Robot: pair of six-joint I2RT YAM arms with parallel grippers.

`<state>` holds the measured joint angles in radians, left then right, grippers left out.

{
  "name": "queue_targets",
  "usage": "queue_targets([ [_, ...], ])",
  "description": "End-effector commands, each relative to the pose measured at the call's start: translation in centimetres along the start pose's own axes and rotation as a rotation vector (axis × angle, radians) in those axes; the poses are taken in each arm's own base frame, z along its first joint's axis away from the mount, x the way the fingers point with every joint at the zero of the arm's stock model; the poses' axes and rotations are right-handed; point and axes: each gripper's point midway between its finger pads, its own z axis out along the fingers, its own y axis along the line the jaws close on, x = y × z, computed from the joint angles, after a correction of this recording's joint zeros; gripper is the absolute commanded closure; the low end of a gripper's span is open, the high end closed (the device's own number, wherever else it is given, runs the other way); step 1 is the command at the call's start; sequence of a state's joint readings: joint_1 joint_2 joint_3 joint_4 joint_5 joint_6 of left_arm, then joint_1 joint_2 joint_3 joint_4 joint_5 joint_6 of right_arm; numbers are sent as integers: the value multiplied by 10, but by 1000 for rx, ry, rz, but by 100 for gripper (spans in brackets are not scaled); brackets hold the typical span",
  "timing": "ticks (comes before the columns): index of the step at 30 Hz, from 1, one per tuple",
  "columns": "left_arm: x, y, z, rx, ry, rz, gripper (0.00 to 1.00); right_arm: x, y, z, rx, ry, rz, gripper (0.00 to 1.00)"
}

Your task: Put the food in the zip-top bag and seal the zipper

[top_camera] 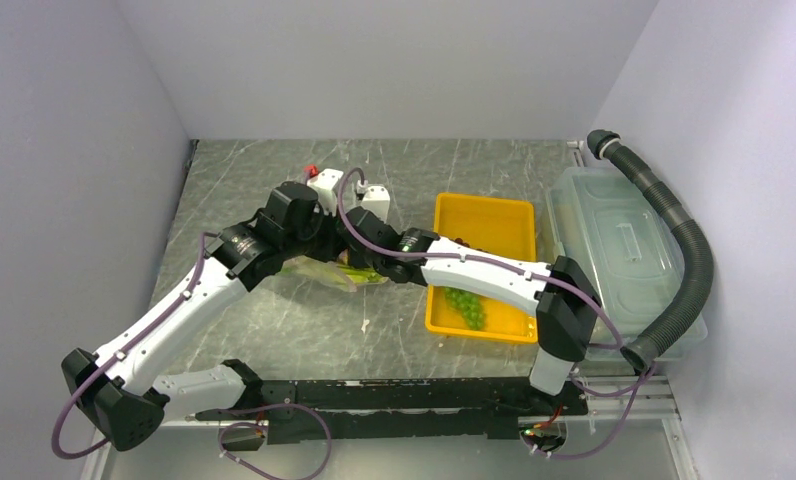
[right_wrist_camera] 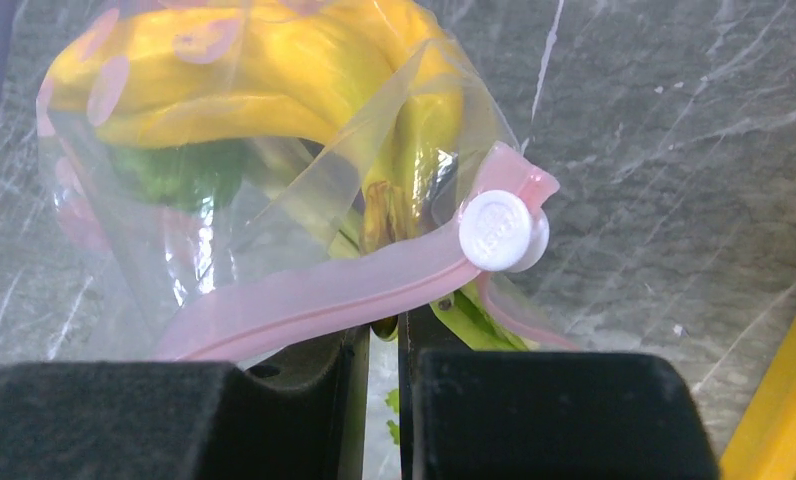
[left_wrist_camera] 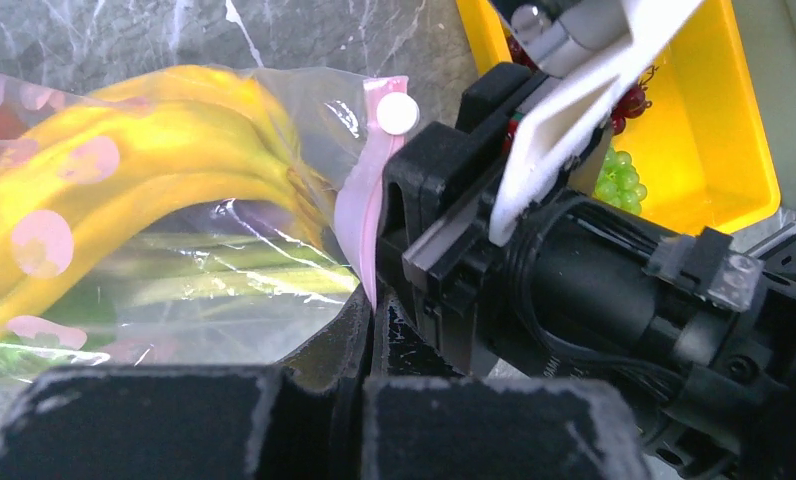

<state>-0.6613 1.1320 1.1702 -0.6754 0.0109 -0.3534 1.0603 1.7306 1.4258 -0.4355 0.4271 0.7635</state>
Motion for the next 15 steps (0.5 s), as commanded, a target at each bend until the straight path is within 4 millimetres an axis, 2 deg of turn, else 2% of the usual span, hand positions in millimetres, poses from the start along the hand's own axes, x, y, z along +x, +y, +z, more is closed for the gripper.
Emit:
queue_targets([
  [1,-24,-19,-15,89,-92,6,100,-39,8,11,-24,-135,67,100],
  [5,-25,-19,-16,89,-98,6,100,-41,7,14,-37,-154,67,100],
  [6,-25,-18,-16,85,-98,6,100,-41,6,13,-40,-153,68,97],
  [9,-26,-14,-16,65,-101,3,100,-44,5,7,-45,-156,62,79],
  [15,-25,1,-12,-25,-97,-15,100,-49,2,-17,-86,-165,56,59],
])
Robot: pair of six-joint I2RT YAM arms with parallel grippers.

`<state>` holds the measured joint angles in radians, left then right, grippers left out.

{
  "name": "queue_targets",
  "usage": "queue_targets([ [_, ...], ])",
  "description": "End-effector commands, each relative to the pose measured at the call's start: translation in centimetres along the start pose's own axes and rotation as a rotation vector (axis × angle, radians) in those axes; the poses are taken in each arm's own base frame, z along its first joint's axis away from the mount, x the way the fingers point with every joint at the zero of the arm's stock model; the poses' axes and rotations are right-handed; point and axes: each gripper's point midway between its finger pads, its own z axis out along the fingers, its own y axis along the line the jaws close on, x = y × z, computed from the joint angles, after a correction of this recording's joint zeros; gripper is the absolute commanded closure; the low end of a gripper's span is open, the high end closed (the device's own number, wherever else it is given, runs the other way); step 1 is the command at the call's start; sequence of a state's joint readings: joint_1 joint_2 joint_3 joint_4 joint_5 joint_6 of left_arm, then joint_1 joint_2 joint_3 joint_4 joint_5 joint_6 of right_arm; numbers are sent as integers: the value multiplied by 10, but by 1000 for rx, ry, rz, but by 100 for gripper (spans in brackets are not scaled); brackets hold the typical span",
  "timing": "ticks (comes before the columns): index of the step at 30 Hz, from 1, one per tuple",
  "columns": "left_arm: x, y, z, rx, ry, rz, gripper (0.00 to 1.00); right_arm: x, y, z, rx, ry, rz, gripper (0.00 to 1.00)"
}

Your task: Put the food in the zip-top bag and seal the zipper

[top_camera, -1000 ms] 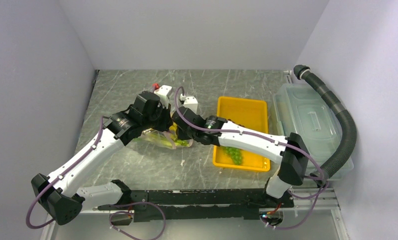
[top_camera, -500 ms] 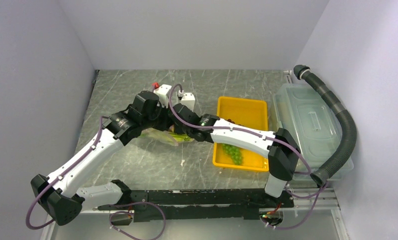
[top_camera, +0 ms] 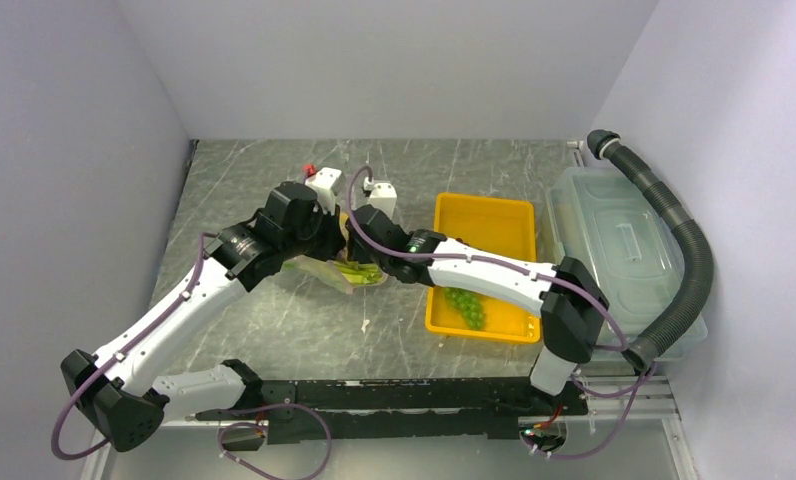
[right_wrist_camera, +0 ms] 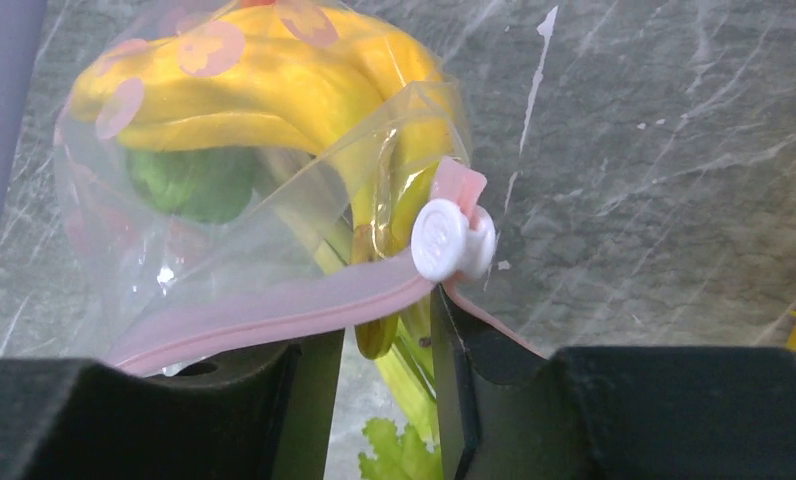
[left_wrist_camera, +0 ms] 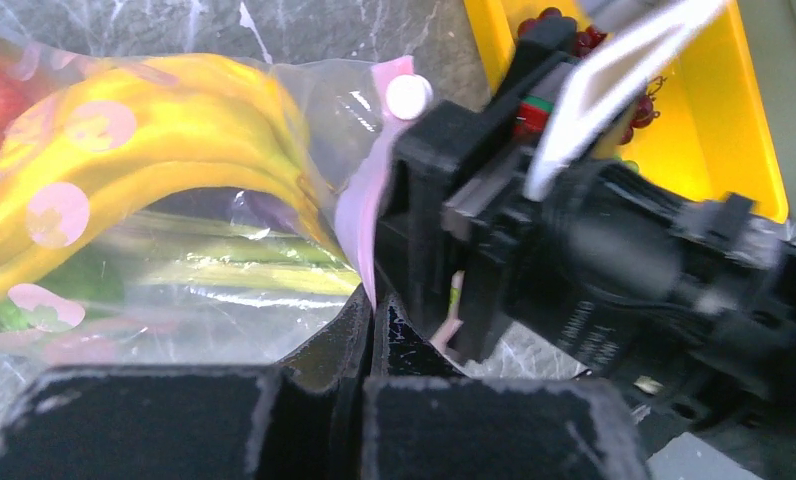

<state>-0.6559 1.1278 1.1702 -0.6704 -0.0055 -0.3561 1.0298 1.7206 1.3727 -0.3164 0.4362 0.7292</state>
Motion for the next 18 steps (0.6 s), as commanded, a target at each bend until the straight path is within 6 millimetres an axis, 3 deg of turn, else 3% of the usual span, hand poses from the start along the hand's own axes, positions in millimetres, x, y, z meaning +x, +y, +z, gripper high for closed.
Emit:
queue_targets([
  [1,-22,0,-11,-22,-83,-13,100,-37,8,-30,-75,-96,41,58],
  [9,-25,7,-14,-54,-100,-18,100,-33,2,-71,-150,-34,-16,52],
  [14,-28,7,-17,-46,-118,-13,100,-35,-20,-103,-122,-14,-54,51],
  [18,-30,8,-20,-48,-131,-11,100,-39,-52,-122,-33,-33,-68,50],
])
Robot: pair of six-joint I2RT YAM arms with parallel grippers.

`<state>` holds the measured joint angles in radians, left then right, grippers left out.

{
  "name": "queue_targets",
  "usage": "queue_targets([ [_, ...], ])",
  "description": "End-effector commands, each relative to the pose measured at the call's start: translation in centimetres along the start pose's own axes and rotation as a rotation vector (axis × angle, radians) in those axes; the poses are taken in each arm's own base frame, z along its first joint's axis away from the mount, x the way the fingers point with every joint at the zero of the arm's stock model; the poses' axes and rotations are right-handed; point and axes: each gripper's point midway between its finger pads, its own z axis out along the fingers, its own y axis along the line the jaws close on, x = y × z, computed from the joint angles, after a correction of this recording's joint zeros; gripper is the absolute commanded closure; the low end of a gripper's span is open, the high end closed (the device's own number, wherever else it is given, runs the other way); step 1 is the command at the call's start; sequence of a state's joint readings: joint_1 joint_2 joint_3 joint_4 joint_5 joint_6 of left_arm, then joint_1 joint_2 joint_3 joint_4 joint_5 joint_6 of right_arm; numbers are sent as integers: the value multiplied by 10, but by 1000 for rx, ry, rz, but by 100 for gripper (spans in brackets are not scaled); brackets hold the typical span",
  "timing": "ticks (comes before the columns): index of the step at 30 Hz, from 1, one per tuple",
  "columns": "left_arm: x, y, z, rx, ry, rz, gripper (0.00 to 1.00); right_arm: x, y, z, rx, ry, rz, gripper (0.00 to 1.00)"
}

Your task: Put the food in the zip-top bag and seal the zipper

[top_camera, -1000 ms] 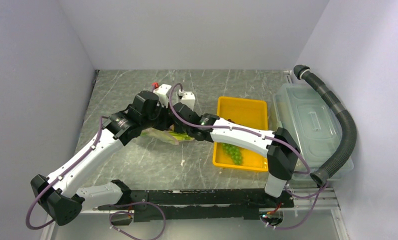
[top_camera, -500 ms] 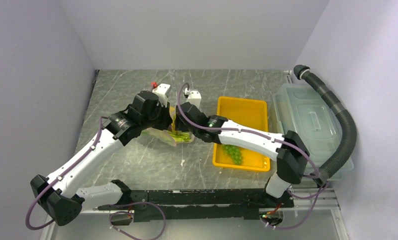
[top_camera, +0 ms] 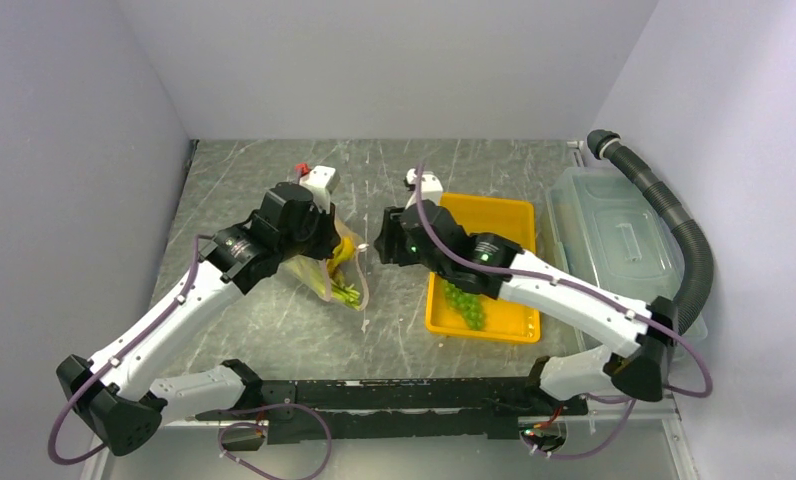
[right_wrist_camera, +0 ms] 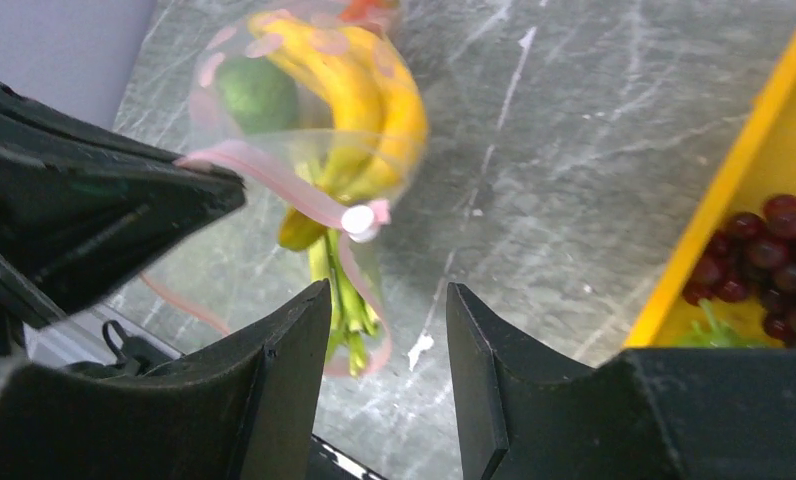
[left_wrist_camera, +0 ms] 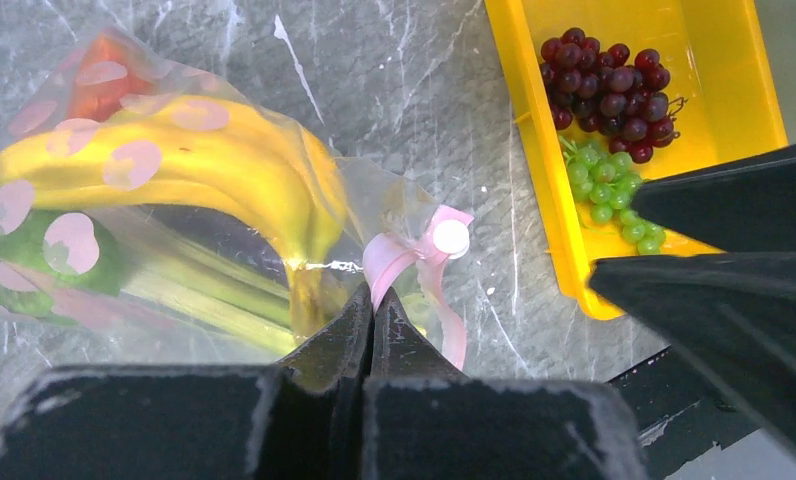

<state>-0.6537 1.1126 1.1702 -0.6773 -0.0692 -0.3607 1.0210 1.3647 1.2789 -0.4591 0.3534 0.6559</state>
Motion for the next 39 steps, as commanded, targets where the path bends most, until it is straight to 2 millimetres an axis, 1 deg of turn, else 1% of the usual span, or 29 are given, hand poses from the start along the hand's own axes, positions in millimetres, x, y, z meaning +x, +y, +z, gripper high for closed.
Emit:
queue_targets([
  [1,-25,-2,-15,11,-101,-7,100,0,-41,-29,117,1,-53,50],
  [6,-26,-1,-15,10,-104,-5,100,1,-88,-53,249,-5,-59,50],
  [8,-26,-1,-15,8,-103,-3,100,6,-110,-64,303,15,-47,49],
  [10,-26,-1,-15,6,-102,-3,100,13,-127,-69,335,39,-32,47],
  [14,-25,0,-14,6,-101,-1,100,37,-156,-72,378,130,11,41],
  [17,-26,0,-14,5,-101,-1,100,60,-171,-70,400,203,32,40],
  [20,-26,0,-14,6,-100,-2,100,85,-187,-66,442,274,45,33],
  [22,-26,0,-14,8,-101,-2,100,99,-193,-61,445,312,59,27],
  [28,-26,0,-15,6,-103,0,100,127,-203,-41,428,375,101,24],
  [33,-27,0,-16,6,-108,-1,100,141,-212,-20,423,402,120,24],
  [36,-27,0,-17,6,-109,-1,100,147,-214,-9,411,418,133,24],
  [39,-27,0,-17,7,-109,0,100,152,-218,-1,419,434,137,24],
])
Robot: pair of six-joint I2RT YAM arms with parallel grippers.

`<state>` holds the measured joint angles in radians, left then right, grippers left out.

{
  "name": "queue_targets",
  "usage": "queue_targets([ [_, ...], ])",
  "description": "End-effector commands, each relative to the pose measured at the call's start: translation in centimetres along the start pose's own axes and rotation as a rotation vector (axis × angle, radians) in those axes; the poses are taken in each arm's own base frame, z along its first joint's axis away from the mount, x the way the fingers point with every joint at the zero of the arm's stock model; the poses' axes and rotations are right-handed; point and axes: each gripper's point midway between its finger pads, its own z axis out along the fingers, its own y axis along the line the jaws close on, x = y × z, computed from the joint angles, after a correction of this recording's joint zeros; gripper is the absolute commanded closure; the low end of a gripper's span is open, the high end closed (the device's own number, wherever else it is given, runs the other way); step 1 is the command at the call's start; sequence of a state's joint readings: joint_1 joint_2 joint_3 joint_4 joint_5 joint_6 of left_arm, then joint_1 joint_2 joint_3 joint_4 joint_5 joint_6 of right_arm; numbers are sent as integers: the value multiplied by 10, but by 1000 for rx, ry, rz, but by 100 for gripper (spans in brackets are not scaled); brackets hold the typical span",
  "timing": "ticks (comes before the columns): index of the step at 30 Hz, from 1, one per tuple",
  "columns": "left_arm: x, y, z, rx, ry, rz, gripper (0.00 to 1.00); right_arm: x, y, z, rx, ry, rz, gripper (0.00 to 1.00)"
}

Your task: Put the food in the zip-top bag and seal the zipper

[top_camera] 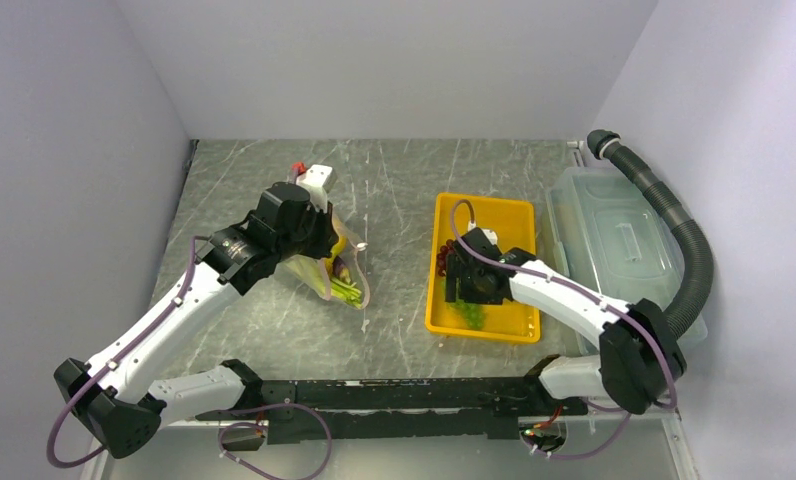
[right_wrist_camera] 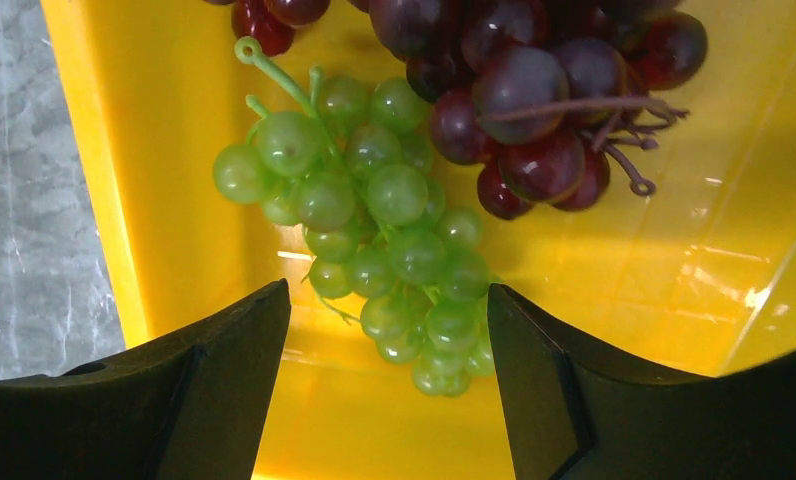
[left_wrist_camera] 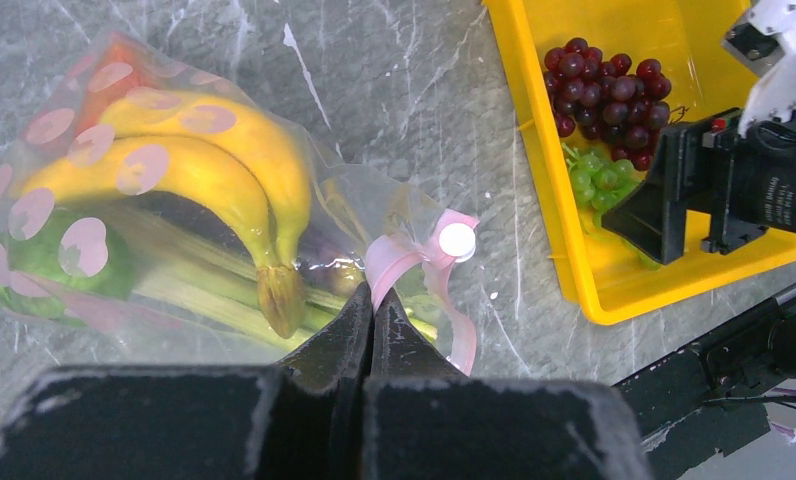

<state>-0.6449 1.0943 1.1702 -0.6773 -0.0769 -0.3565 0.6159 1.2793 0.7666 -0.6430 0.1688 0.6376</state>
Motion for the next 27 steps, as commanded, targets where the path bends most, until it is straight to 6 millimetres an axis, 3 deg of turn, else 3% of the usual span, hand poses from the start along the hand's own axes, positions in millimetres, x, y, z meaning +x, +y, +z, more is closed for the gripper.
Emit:
queue_targets([
  [1,-23,-3,-11,15,-88,1,100,-11,13,14,-53,-28,6,25],
  [10,-23,-4,-12,20,-89,3,100,1,4,36,5,21,-2,32],
  [14,-23,-4,-11,20,-86,3,100,5,-1,39,27,32,-5,47],
  [17,-22,-4,-11,21,-82,2,100,4,-1,37,24,25,-5,65],
  [23,-23,-4,-11,20,-85,3,100,-9,-1,19,23,-23,-6,96],
  [27,-23,-4,-11,19,-86,1,100,-22,-2,1,21,-77,-4,100],
])
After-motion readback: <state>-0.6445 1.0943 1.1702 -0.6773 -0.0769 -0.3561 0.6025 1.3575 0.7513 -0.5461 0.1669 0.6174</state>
